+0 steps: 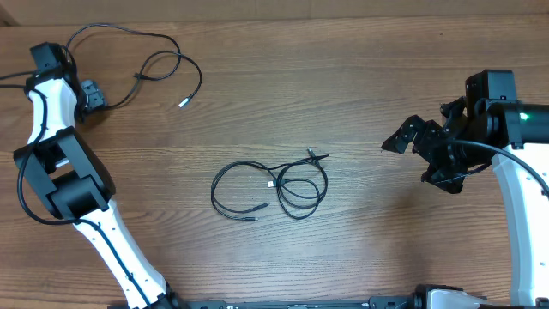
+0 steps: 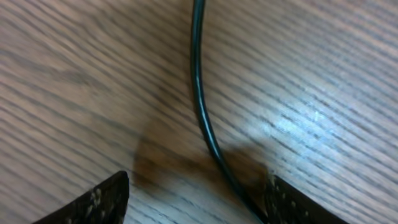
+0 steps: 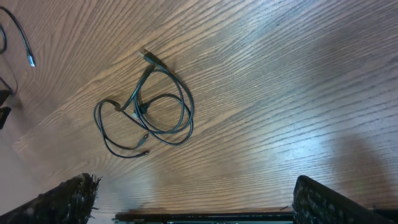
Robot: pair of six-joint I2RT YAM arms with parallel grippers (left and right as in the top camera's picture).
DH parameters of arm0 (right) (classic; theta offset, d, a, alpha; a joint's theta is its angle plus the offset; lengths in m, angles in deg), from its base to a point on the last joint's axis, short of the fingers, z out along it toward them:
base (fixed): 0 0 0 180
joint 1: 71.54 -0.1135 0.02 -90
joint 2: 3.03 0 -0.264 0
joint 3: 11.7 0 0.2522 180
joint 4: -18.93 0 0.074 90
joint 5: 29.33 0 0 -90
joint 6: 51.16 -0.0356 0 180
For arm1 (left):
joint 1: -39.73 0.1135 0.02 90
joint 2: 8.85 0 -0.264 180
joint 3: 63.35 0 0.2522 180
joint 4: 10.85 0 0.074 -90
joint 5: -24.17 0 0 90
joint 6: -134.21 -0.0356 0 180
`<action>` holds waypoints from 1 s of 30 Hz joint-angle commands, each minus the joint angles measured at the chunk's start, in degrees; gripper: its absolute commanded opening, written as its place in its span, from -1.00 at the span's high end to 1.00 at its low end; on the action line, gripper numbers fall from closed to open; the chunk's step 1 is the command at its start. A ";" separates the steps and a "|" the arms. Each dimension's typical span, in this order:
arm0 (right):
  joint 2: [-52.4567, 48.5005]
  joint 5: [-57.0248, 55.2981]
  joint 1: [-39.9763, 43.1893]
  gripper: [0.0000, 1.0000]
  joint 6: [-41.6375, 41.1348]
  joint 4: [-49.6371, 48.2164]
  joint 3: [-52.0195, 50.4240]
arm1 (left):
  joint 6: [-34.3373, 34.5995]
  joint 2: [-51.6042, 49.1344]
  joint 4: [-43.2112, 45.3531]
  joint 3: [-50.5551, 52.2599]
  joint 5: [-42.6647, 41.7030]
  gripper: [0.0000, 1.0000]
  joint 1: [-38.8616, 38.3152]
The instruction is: Untangle cables
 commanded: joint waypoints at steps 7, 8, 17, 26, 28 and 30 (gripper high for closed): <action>0.35 -0.39 0.04 -1.00 0.39 0.46 -0.15 | 0.61 -2.89 0.00 0.33 -3.39 -0.04 1.14; 0.35 -0.39 0.04 -1.00 0.26 0.46 -0.15 | 0.61 -2.89 0.04 0.33 -3.39 -0.04 1.14; 0.35 -0.39 0.04 -1.00 0.24 0.74 -0.15 | -0.87 -2.89 -0.22 0.33 1.90 0.86 1.22; 0.35 -0.39 0.04 -1.00 0.24 1.46 -0.15 | -0.90 -1.70 -1.62 -6.21 12.70 0.92 3.45; 0.35 -0.42 0.04 -0.99 0.24 1.49 -0.15 | -0.59 -1.40 -2.56 -10.25 12.26 0.92 3.78; 0.35 -0.39 0.04 -1.00 0.22 1.46 -0.15 | 0.07 -1.11 -3.26 -14.71 12.26 0.92 3.76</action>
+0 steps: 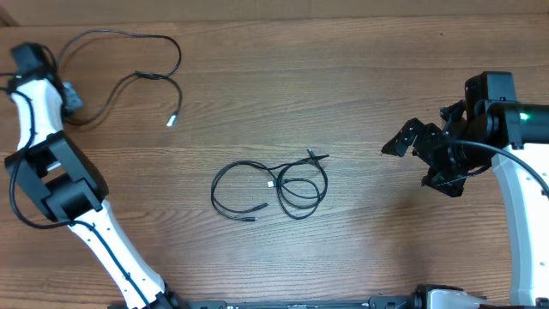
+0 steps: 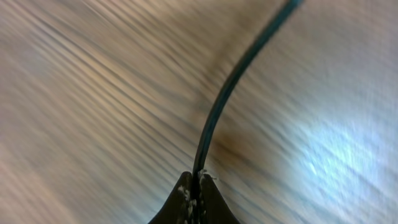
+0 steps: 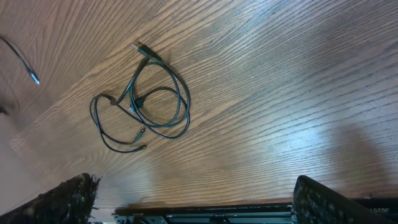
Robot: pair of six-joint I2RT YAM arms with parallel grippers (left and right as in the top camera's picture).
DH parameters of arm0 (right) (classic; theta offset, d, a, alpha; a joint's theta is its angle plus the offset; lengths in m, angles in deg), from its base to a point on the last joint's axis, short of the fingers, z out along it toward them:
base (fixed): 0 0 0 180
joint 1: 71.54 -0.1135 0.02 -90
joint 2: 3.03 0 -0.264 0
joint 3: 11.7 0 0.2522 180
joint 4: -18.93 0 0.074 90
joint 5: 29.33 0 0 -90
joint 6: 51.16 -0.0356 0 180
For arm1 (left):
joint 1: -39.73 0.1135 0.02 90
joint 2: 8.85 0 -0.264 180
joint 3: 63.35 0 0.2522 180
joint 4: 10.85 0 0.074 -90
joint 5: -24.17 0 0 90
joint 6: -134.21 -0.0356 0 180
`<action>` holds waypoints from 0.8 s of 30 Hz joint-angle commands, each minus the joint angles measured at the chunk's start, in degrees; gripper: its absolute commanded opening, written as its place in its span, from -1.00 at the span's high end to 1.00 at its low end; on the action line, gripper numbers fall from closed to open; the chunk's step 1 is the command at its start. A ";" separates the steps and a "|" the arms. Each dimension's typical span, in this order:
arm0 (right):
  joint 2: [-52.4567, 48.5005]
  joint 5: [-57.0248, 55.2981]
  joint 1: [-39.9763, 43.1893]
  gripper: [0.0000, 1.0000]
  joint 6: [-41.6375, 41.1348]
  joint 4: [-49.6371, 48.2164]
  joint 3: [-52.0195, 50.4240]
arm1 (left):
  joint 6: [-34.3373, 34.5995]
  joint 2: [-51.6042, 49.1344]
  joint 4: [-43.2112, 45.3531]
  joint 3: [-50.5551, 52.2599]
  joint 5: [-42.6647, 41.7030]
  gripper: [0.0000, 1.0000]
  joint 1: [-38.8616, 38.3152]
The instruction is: Untangle cables
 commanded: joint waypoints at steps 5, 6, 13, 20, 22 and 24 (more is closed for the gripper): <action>0.35 -0.37 0.07 -0.99 0.20 0.37 -0.17 | 4.92 1.49 0.28 -18.32 2.71 0.92 0.20; 0.35 -0.37 0.07 -0.99 0.20 0.63 -0.17 | 6.73 1.51 0.57 -19.65 2.67 0.82 0.20; 0.35 -0.39 0.07 -1.00 0.20 1.11 -0.17 | 9.51 1.27 0.22 -18.16 -0.11 -1.00 0.20; 0.35 -0.37 0.07 -1.00 0.20 0.72 -0.17 | 9.51 1.25 -4.39 -12.07 -14.05 -0.62 0.07; 0.35 -0.37 0.07 -1.00 0.20 0.70 -0.17 | 9.51 1.27 -8.15 -11.41 -20.00 -0.61 -0.20; 0.35 -0.37 0.07 -1.00 0.20 0.39 -0.17 | 9.51 1.25 -11.41 -10.58 -24.17 -0.68 -0.72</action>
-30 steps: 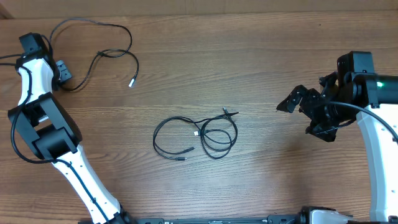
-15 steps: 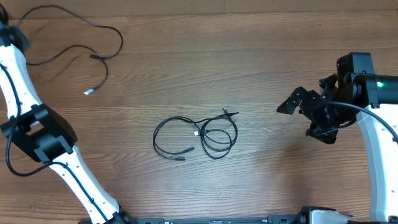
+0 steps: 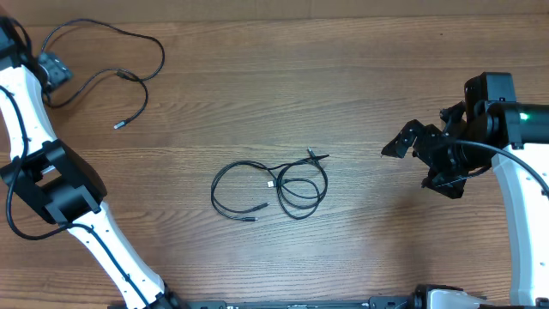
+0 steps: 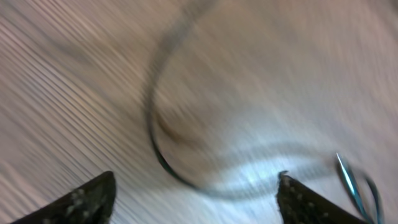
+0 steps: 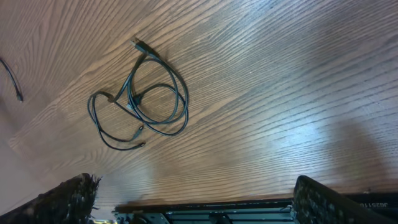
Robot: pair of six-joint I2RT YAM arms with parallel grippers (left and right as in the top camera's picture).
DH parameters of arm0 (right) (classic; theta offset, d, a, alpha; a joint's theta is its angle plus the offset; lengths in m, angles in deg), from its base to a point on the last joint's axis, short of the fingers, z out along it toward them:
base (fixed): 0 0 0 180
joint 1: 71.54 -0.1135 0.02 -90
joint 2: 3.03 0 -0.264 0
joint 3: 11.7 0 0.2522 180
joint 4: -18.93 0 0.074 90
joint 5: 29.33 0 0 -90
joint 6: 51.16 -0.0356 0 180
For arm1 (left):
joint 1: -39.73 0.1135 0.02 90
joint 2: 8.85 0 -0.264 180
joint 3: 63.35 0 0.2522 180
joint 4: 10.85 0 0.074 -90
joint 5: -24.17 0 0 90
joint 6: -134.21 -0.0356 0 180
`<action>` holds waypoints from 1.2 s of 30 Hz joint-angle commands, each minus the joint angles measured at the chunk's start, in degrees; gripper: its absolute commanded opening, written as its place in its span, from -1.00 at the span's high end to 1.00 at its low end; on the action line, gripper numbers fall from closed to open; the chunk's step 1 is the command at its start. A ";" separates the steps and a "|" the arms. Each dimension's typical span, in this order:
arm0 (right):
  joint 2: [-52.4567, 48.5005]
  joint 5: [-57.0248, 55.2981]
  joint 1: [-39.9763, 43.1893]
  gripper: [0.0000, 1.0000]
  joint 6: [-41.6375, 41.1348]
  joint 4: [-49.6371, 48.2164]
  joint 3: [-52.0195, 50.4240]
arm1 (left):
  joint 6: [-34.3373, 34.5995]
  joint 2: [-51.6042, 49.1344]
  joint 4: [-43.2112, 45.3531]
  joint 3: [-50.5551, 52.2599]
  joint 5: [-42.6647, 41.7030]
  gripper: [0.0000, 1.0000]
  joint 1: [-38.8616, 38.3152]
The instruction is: Untangle cables
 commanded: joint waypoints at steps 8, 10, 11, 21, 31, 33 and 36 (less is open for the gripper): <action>0.35 -0.37 0.04 -1.00 0.22 -2.01 -0.15 | 0.50 0.09 -8.72 5.51 -16.02 -0.29 -5.14; 0.35 -0.37 0.04 -1.00 0.22 -2.10 -0.15 | 0.48 0.09 -8.39 7.45 -15.34 -0.28 -6.56; 0.35 -0.37 0.04 -1.00 0.22 -2.10 -0.15 | 0.48 0.09 -7.69 8.92 -14.45 -0.23 -7.52; 0.35 -0.37 0.04 -1.00 0.26 -2.01 -0.15 | -5.90 0.09 -4.68 15.43 -4.20 -0.28 -12.46; 0.35 -0.39 0.04 -0.99 0.46 -2.47 -0.15 | -8.39 -0.24 -4.48 16.20 -4.35 0.14 -13.22; 0.35 -0.39 0.04 -1.00 0.46 -2.47 -0.15 | -8.37 -0.24 -3.78 17.33 -4.37 0.39 -13.22; 0.35 -0.39 0.04 -1.00 0.46 -2.47 -0.15 | -8.28 -0.22 -3.34 18.18 -4.50 0.88 -13.20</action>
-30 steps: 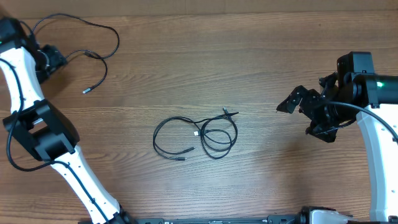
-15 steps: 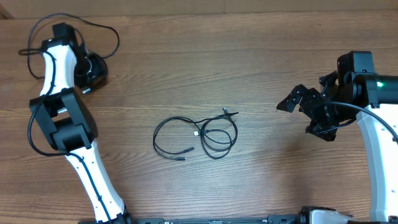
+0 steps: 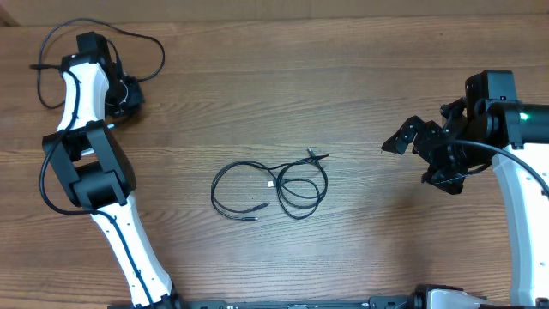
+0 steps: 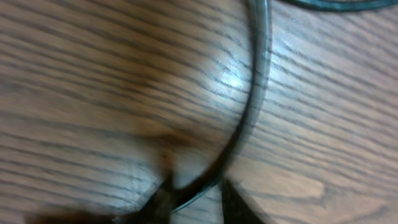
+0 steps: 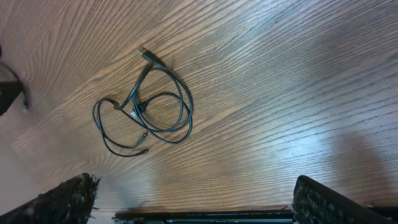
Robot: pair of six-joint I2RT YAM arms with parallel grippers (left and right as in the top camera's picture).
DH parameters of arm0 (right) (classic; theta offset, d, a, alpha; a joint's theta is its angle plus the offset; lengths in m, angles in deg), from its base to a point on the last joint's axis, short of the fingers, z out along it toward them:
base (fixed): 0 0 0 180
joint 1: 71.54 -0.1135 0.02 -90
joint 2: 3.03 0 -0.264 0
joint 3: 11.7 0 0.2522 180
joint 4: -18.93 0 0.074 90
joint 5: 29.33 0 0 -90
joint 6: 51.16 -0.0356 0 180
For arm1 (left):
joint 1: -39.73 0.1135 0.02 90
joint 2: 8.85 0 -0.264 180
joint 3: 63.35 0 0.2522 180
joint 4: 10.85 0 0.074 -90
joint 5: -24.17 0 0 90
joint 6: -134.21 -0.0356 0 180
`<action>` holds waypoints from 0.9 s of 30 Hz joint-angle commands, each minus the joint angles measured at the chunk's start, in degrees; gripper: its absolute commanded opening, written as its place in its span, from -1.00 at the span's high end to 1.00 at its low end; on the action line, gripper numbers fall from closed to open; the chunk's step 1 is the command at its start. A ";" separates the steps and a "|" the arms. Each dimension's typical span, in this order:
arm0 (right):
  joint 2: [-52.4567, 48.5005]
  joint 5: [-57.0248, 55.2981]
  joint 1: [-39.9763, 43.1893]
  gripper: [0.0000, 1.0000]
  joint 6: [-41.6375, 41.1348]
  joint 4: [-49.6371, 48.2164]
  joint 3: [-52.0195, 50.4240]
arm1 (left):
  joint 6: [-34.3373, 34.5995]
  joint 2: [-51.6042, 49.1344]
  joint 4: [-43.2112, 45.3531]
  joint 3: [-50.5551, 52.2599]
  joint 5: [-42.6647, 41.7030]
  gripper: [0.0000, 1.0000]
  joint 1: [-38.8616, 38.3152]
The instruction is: Untangle cables
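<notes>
A tangle of thin black cables lies at the table's middle, also in the right wrist view. A separate black cable lies looped at the far left. My left gripper is down on it. In the blurred left wrist view that cable runs between the jaws of the left gripper, which stand narrowed round it with a gap still showing. My right gripper hovers wide open at the right, well away from the tangle, with nothing between the fingers.
Wooden table with its far edge along the top of the overhead view. The white left arm reaches up the left side from the near edge. The right arm stands at the right edge.
My left gripper was wide open at the far left corner; it now sits further right on another stretch of the separate cable, jaws narrowed. That cable's loose end has shifted. Tangle and right gripper unchanged.
My left gripper stood open around the separate cable, then shut on it further left, and the cable had shifted left. Then it was open at the corner with the cable further left still. Now it is back on the cable. The tangle never moved.
</notes>
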 commanded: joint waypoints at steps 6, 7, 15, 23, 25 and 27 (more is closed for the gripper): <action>0.35 -0.42 0.07 -1.00 0.46 -0.15 -0.15 | 2.73 -0.50 0.22 -0.33 -8.04 0.92 0.44; 0.35 -0.42 0.07 -1.00 0.46 -0.07 -0.15 | 3.41 -0.50 0.15 -1.62 -11.08 0.92 0.85; 0.35 -0.39 0.07 -1.00 0.44 0.52 -0.15 | 11.85 -0.50 2.78 -13.07 -27.32 0.92 3.76; 0.35 -0.39 0.07 -0.99 0.44 0.94 -0.15 | 18.40 -0.52 8.70 -18.14 -31.80 0.92 3.74; 0.35 -0.39 0.07 -1.00 0.42 0.85 -0.15 | 18.36 -0.55 9.09 -17.35 -27.87 0.88 2.86; 0.35 -0.39 0.07 -1.00 0.42 0.98 -0.15 | 17.75 -0.55 8.92 -16.28 -21.66 0.36 1.66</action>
